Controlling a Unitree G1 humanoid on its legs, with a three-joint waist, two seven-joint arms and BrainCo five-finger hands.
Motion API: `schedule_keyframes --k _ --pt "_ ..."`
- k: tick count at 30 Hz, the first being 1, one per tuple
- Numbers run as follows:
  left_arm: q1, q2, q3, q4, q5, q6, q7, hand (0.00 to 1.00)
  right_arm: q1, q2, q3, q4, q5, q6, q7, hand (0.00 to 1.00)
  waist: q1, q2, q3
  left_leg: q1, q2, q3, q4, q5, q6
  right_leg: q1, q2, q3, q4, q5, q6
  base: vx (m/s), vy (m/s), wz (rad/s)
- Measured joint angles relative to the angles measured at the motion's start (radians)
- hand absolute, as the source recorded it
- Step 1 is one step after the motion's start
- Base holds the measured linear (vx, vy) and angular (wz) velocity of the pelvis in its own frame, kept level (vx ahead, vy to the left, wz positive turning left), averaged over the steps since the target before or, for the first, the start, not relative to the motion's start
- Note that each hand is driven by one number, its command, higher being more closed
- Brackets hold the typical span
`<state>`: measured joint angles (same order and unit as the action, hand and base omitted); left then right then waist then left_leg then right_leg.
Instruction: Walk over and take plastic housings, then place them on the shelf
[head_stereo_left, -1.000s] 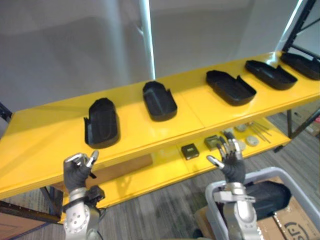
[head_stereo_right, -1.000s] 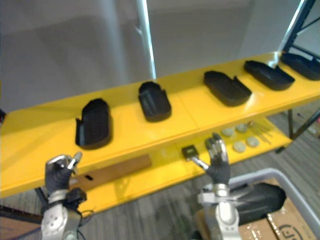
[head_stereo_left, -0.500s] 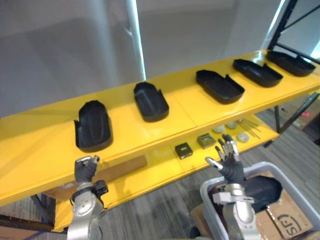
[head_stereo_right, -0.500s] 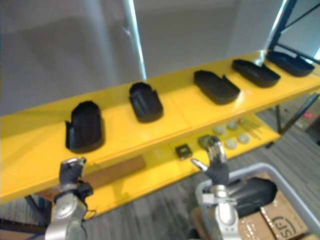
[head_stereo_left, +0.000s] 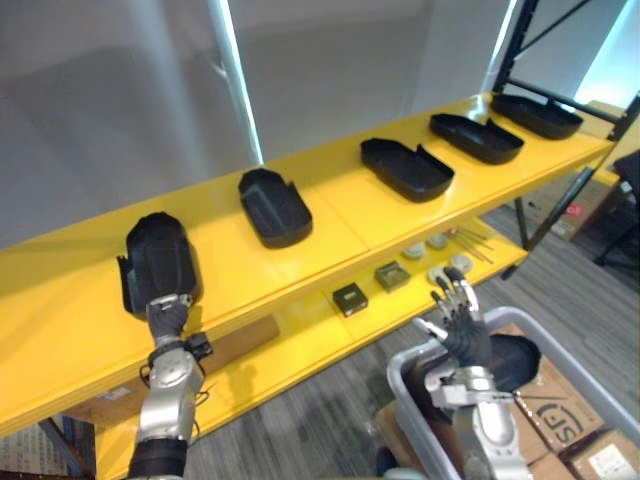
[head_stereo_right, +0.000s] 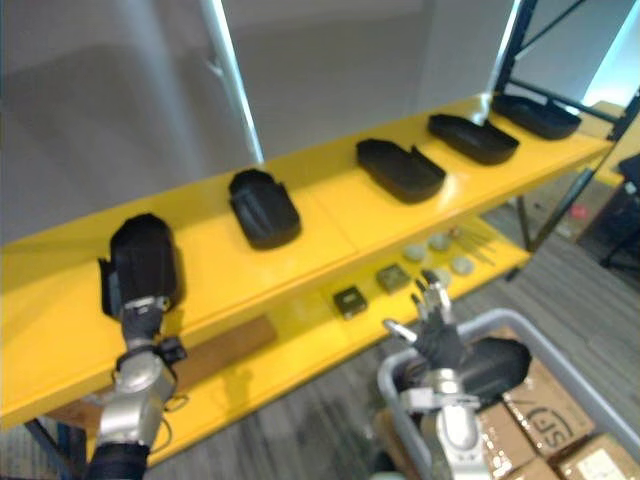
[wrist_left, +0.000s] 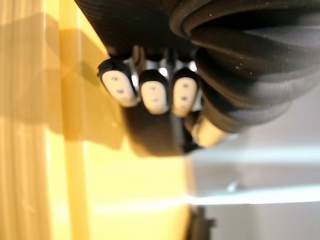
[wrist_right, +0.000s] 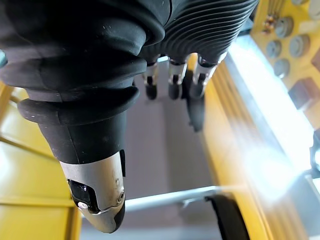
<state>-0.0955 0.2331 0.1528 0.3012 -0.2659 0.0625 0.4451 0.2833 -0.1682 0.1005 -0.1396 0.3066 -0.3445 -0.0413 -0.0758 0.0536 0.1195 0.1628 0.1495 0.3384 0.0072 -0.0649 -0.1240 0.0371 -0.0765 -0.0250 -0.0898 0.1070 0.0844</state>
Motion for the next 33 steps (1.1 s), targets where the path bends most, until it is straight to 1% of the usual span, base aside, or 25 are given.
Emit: schedule_keyframes --k 1,4,8,10,13,17,19,21,23,24,25,26,28,29,31,32,33 --pt "-0.015 0.01 0.001 0.022 -0.001 0.001 0.009 1.0 0.0 -0.002 -0.008 0.0 0.004 0.0 0.0 0.0 -0.01 -0.001 0.004 0.0 0.0 0.0 0.0 0.0 0.0 0.0 0.0 0.0 0.0 0.001 0.002 -0.02 0.004 -0.04" --pt "-0.065 0.063 -0.003 0.114 -0.003 0.0 0.013 1.0 -0.003 -0.033 -0.011 0.0 0.005 0.0 0.004 0.0 -0.021 -0.001 0.007 0.002 0.001 0.002 0.0 0.0 0.0 0.0 0.0 0.002 0.0 -0.001 -0.001 -0.01 0.001 -0.01" --pt "-0.133 0.122 -0.002 0.22 -0.01 0.001 0.015 1.0 -0.002 -0.055 -0.022 -0.003 0.034 0.0 0.015 0.0 -0.028 -0.011 0.02 0.01 0.0 0.016 -0.004 -0.001 -0.001 -0.001 0.0 0.015 0.0 0.001 0.0 -0.02 0.011 -0.08" --pt "-0.164 0.15 -0.001 0.274 -0.012 0.002 0.018 1.0 -0.003 -0.061 -0.031 -0.009 0.043 0.0 0.022 0.0 -0.032 -0.011 0.026 0.012 0.0 0.029 -0.004 -0.002 -0.002 -0.005 -0.002 0.027 0.0 0.005 -0.002 -0.01 0.021 -0.14" --pt "-0.211 0.194 0.004 0.353 -0.013 0.005 0.017 1.0 -0.002 -0.07 -0.053 -0.011 0.067 0.0 0.025 0.0 -0.052 -0.008 0.037 0.01 0.0 0.034 -0.005 -0.002 -0.002 -0.009 -0.005 0.033 0.0 0.011 0.004 -0.01 0.018 -0.07" --pt "-0.267 0.23 0.029 0.43 -0.052 0.01 0.013 1.0 0.001 -0.082 -0.067 -0.018 0.076 0.001 0.039 0.0 -0.065 -0.012 0.044 0.01 -0.001 0.054 -0.005 -0.002 -0.002 -0.022 -0.002 0.055 0.0 0.018 0.004 -0.02 0.005 -0.15" --pt "-0.301 0.256 0.032 0.47 -0.087 0.014 0.011 1.0 0.008 -0.086 -0.08 -0.045 0.086 0.002 0.047 0.0 -0.083 -0.011 0.06 0.01 -0.002 0.056 -0.004 -0.002 -0.002 -0.023 -0.004 0.058 0.0 0.021 0.005 -0.03 -0.001 -0.04" --pt "-0.309 0.27 0.032 0.476 -0.089 0.019 0.007 1.0 0.007 -0.09 -0.081 -0.051 0.092 0.002 0.049 0.0 -0.097 -0.012 0.066 0.007 -0.002 0.058 -0.004 -0.003 -0.002 -0.028 -0.004 0.062 0.0 0.021 0.003 -0.03 -0.003 -0.05" --pt "-0.317 0.276 0.032 0.476 -0.096 0.024 0.004 1.0 0.013 -0.093 -0.083 -0.051 0.094 0.002 0.064 0.0 -0.104 -0.012 0.066 -0.002 -0.003 0.062 -0.002 -0.003 -0.002 -0.038 -0.003 0.069 0.004 0.023 0.003 -0.02 -0.003 -0.06" --pt "-0.33 0.276 0.032 0.477 -0.121 0.024 -0.002 1.0 0.019 -0.093 -0.082 -0.051 0.094 0.002 0.067 0.0 -0.104 -0.011 0.067 -0.007 -0.004 0.063 0.0 -0.003 -0.002 -0.044 -0.003 0.07 0.009 0.027 0.005 -0.01 -0.001 -0.06" --pt "-0.334 0.277 0.031 0.477 -0.129 0.024 -0.023 1.0 0.021 -0.093 -0.081 -0.051 0.094 0.003 0.069 0.0 -0.104 -0.01 0.068 -0.007 -0.004 0.067 0.0 -0.003 -0.002 -0.046 -0.002 0.074 0.009 0.029 0.005 -0.01 0.002 -0.12" --pt "-0.335 0.277 0.022 0.47 -0.131 0.019 -0.061 1.0 0.02 -0.093 -0.082 -0.054 0.094 0.003 0.074 0.0 -0.104 -0.008 0.069 -0.006 -0.005 0.077 0.001 -0.003 -0.002 -0.05 -0.001 0.081 0.009 0.031 0.005 -0.02 0.003 -0.13" --pt "-0.331 0.276 0.001 0.437 -0.132 0.02 -0.094 1.0 0.019 -0.093 -0.082 -0.059 0.094 0.003 0.079 0.0 -0.104 -0.004 0.072 -0.008 -0.006 0.079 0.001 -0.003 -0.002 -0.053 -0.002 0.083 0.009 0.032 0.006 -0.01 0.001 -0.05" --pt "-0.311 0.271 -0.022 0.368 -0.148 0.022 -0.135 0.0 0.02 -0.092 -0.083 -0.063 0.094 0.003 0.084 0.0 -0.104 -0.001 0.074 -0.008 -0.007 0.079 0.001 -0.003 -0.002 -0.052 0.0 0.082 0.009 0.033 0.008 0.0 0.0 0.0" --pt "-0.203 0.229 -0.068 0.071 -0.168 0.023 -0.229 0.0 0.026 -0.082 -0.087 -0.093 0.092 0.004 0.085 0.0 -0.102 0.008 0.079 -0.006 -0.008 0.075 0.001 -0.004 0.0 -0.047 -0.004 0.078 0.01 0.033 0.008 -0.02 0.007 0.05" --pt "-0.175 0.214 -0.078 -0.006 -0.169 0.026 -0.252 0.0 0.026 -0.078 -0.091 -0.098 0.091 0.004 0.085 0.0 -0.102 0.01 0.08 -0.005 -0.009 0.071 0.001 -0.004 0.0 -0.043 -0.005 0.075 0.01 0.033 0.008 -0.01 0.017 0.17" --pt "-0.122 0.183 -0.097 -0.146 -0.169 0.033 -0.29 0.0 0.026 -0.073 -0.1 -0.103 0.09 0.004 0.084 0.0 -0.102 0.015 0.082 -0.005 -0.009 0.055 0.002 -0.006 0.003 -0.033 -0.007 0.061 0.01 0.033 0.008 -0.02 0.012 0.23"
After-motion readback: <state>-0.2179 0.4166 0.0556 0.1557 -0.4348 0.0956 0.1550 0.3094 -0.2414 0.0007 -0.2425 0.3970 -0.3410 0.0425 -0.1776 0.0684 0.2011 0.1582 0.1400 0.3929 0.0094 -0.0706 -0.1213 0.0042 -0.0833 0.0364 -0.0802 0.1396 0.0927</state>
